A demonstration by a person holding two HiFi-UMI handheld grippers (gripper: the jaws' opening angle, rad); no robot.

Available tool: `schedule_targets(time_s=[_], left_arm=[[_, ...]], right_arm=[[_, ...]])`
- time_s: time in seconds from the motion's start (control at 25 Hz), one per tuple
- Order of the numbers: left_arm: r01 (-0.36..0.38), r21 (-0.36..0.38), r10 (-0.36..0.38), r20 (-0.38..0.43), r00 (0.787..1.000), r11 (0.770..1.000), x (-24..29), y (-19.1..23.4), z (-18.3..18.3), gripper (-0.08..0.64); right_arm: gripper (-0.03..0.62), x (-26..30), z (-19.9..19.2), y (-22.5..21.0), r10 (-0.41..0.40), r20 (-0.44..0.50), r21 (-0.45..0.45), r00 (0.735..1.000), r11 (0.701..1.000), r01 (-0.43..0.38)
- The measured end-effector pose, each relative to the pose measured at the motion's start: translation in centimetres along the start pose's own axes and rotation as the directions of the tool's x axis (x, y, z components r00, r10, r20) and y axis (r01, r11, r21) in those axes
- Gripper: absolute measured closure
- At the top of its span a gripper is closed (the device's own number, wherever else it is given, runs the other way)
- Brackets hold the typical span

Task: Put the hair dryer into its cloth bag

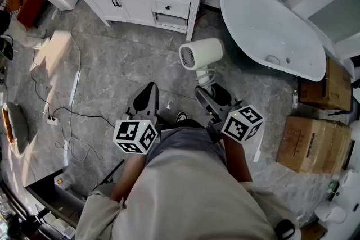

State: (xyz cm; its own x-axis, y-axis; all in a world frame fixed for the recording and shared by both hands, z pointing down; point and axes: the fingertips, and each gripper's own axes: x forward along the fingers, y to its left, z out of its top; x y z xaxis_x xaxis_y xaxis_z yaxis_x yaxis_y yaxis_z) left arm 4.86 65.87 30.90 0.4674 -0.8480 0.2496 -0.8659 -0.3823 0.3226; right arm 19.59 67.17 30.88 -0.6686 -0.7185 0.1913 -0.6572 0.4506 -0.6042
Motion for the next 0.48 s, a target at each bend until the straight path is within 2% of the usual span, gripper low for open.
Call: schedule_targets(time_s=[0.24, 0.48], left_arm=[[0.012, 0.017, -0.012, 0.004, 1.000, 1.000, 0.9, -0.8, 0.8, 0.555], [0.005, 0.012, -0.005, -0.022, 1.000, 1.000, 1.1, -1.5, 0.0, 0.554]], right_arm=[[0.354, -0.5, 0.8, -0.2, 0.021, 0.017, 0.012, 1.000, 1.000, -0.021], [0.354, -1.0, 1.0, -0.6, 0.032, 0.003, 0.018, 0.999, 0.999, -0.032]])
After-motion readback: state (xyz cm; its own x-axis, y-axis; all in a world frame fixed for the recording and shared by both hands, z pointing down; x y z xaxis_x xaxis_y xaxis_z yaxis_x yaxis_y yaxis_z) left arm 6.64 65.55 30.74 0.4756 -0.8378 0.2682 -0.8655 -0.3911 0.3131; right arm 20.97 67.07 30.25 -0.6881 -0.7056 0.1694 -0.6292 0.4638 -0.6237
